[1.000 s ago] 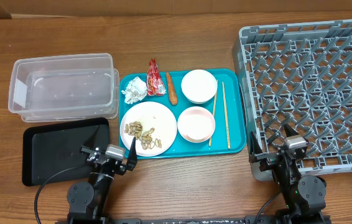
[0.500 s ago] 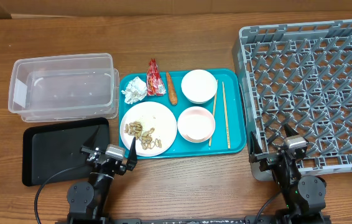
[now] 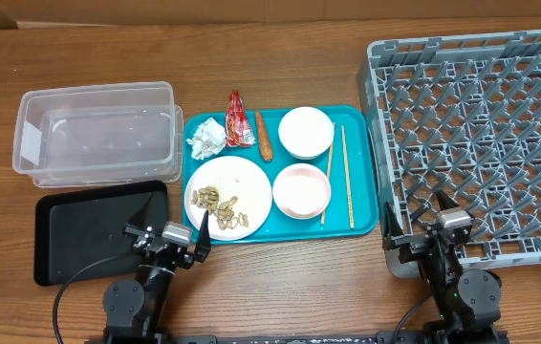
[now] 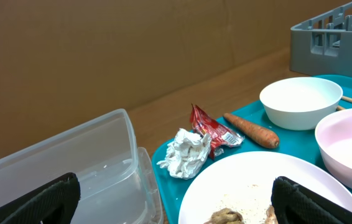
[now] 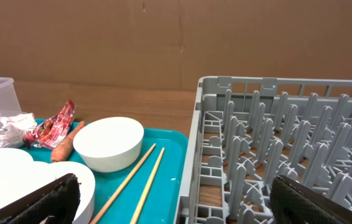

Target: Sort waste into correct bins and load items into the dishwasher

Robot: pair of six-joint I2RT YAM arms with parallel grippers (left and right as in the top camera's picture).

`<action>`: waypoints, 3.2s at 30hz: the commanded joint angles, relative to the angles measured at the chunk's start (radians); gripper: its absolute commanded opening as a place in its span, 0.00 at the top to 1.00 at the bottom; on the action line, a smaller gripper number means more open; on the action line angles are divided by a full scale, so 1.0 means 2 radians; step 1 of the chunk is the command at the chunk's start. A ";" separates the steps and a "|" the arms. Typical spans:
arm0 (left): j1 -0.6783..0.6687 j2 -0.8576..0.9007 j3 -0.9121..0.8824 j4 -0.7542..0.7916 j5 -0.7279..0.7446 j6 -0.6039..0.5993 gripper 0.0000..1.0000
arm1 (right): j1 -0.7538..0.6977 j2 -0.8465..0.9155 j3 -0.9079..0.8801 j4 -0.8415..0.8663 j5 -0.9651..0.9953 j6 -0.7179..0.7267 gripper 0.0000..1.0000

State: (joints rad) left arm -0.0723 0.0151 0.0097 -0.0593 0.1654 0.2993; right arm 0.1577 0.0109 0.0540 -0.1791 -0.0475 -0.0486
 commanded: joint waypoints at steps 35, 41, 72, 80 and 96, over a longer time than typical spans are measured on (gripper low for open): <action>-0.002 -0.005 -0.002 0.002 0.006 0.006 0.00 | -0.001 -0.004 -0.002 0.003 0.001 -0.001 0.00; -0.002 -0.005 -0.002 0.002 0.006 0.006 0.00 | -0.001 -0.004 -0.002 0.003 0.001 -0.001 0.00; -0.002 -0.005 -0.002 0.002 0.006 0.006 0.00 | -0.001 -0.004 -0.002 0.003 0.001 -0.001 0.00; -0.002 -0.005 -0.002 0.005 0.053 0.004 0.00 | -0.001 -0.004 -0.002 0.003 0.000 0.000 0.00; -0.002 -0.004 0.065 0.015 0.191 -0.061 0.00 | -0.001 -0.004 0.051 -0.012 -0.078 0.017 0.00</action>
State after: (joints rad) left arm -0.0723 0.0151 0.0418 -0.0170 0.5243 0.2367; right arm 0.1577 0.0113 0.0753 -0.1879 -0.1646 -0.0364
